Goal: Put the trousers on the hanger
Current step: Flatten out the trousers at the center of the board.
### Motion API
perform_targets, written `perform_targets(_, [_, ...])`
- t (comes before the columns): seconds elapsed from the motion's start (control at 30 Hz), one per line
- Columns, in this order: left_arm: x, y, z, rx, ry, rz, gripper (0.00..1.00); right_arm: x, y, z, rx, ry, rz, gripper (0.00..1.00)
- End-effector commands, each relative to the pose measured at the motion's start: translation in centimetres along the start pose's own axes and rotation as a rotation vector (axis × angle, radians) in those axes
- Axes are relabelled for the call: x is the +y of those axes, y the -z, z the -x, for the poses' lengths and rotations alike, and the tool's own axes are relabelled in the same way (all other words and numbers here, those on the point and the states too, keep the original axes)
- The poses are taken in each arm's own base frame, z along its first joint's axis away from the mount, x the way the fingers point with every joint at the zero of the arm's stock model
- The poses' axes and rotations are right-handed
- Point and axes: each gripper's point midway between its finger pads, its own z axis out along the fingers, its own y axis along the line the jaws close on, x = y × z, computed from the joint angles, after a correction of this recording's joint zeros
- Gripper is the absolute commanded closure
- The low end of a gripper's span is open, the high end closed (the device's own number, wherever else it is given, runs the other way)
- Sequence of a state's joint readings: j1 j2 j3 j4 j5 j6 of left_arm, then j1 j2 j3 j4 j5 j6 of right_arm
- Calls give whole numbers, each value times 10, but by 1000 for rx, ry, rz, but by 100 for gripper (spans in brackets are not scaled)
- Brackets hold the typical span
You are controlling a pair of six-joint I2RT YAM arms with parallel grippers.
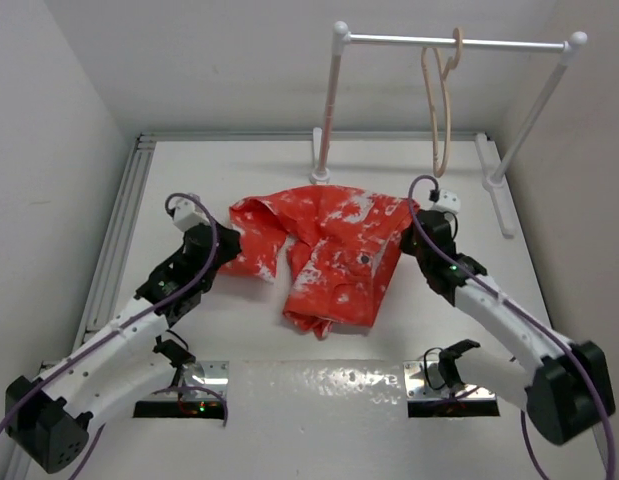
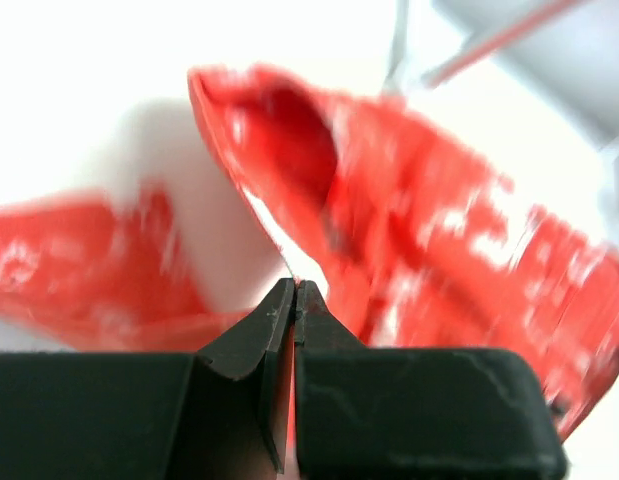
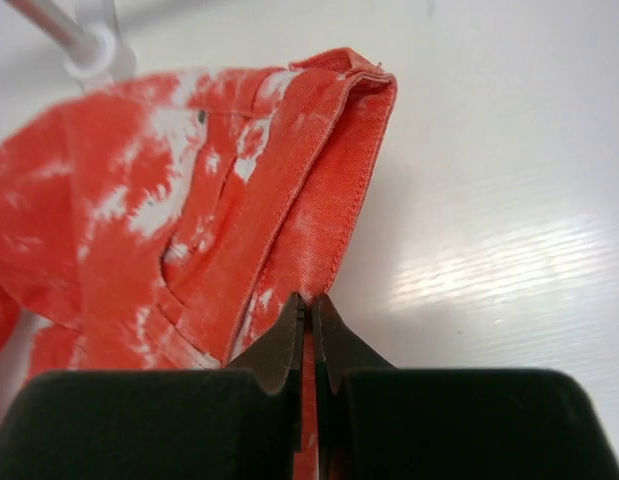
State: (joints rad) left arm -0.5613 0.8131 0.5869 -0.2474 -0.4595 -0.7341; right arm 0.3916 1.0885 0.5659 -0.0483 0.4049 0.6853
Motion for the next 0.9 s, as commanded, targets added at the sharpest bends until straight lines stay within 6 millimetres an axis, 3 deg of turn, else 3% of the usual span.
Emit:
perform_targets(0.0, [-42,23,91,-242,146,-69,100,-24,42,71,-220,-3,-124,100])
perform_targets(0.03, [-43,28,102,-265,148,-57,100,-31,52,74,-222,11,-143,100])
perform_targets(0.07, [-50,42,126,-316,175,-64,100,-34,62,82,-246,1,-147,100])
perform_targets(0.1, [-44,50,140,-367,190,-34,100,-34,83,101,-312,-35,-123,100])
perform_targets(0.17, [-35,74,161,-434,215,-26,100,-49,103,111,-354,-43,-172,100])
perform_targets(0.2, [-26,82,167,-467,223,-3,100,-54,121,126,-406,-73,-174,100])
perform_targets(0.27, [-9,99,174,-501,225,39,100,-71,136,131,-428,-73,-249,100])
perform_targets(0.4, [25,135,194,-566,203,172,100,-71,156,144,-479,-125,-208,100])
perform_targets(0.47, [36,160,208,-616,205,181,100,-66,172,154,-523,-154,-146,100])
perform_targets(0.53, [40,172,215,-640,182,179,100,-64,185,161,-535,-156,-114,100])
perform_targets(0.57, [41,171,214,-639,144,191,100,-64,196,169,-546,-165,-102,100])
perform_targets(0.63, [43,150,197,-564,83,257,100,-71,193,164,-503,-136,-164,100])
perform_targets(0.73, [39,106,163,-467,34,285,100,-85,157,147,-475,-82,-314,100])
perform_targets(0.77, [36,97,156,-449,24,281,100,-91,137,133,-443,-48,-389,100])
perform_targets(0.87, [38,66,140,-410,5,346,100,-101,107,114,-418,-16,-495,100])
